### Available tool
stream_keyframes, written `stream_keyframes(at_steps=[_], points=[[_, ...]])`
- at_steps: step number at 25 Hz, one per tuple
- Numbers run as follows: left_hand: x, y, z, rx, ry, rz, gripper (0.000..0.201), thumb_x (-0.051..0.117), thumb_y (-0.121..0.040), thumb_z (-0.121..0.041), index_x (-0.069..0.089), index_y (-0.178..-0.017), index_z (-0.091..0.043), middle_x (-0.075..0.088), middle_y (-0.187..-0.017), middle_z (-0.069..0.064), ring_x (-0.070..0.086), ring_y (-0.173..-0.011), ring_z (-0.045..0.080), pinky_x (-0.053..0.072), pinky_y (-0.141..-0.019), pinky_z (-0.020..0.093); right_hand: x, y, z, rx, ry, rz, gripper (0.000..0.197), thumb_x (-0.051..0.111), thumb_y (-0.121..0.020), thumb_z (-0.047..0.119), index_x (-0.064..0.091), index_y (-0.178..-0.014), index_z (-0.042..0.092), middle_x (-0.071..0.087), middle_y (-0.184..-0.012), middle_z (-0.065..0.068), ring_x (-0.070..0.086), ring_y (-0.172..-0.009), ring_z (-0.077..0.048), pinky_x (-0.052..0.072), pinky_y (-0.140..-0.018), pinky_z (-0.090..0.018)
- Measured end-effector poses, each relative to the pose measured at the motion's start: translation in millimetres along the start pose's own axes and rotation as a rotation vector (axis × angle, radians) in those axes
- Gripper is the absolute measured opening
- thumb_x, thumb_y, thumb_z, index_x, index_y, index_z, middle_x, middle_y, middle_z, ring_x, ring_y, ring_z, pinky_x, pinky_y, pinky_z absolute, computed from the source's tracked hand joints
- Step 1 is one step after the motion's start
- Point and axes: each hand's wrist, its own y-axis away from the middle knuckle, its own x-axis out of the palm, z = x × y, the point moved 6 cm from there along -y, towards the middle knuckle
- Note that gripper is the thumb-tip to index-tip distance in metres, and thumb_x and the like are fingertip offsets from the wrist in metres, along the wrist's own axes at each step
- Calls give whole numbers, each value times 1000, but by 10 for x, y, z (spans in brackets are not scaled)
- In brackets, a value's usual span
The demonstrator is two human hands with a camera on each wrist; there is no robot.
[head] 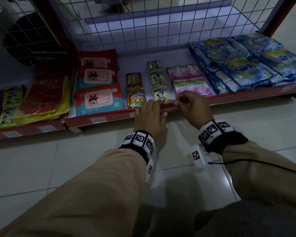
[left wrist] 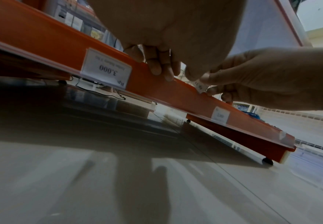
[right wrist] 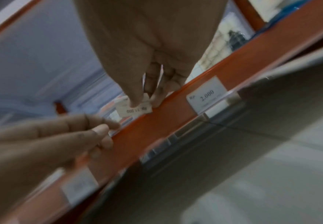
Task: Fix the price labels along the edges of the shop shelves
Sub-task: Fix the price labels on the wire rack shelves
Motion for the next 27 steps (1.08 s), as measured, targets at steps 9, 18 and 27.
stream_keyframes(at_steps=[9, 18, 27], points=[[-42, -44, 67, -114, 234, -94, 24, 41, -98, -37, 58, -107, -23, 57, -108, -1, 46, -107, 22, 28, -86, 37, 206, 113, -53, 324, -608, 97, 15, 71, -80, -2, 66, -94, -1, 68, -75, -13, 66, -59, -7, 56, -64, -20], [-30, -53, 70, -151, 227, -130, 18, 46, -96, -33, 58, -98, -20, 57, -103, 1, 46, -104, 23, 26, -82, 35, 164, 163, -79, 289, -459, 107, 15, 78, -76, 15, 71, -82, 4, 71, -77, -17, 63, -68, -15, 54, -70, -30], [-39, -41, 70, -65, 164, -74, 20, 45, -97, -33, 58, -102, -19, 54, -107, 1, 45, -106, 23, 27, -87, 38, 23, -18, 42, 167, -436, 178, 21, 65, -88, 9, 65, -108, 1, 67, -93, -8, 64, -83, -12, 52, -76, -17]])
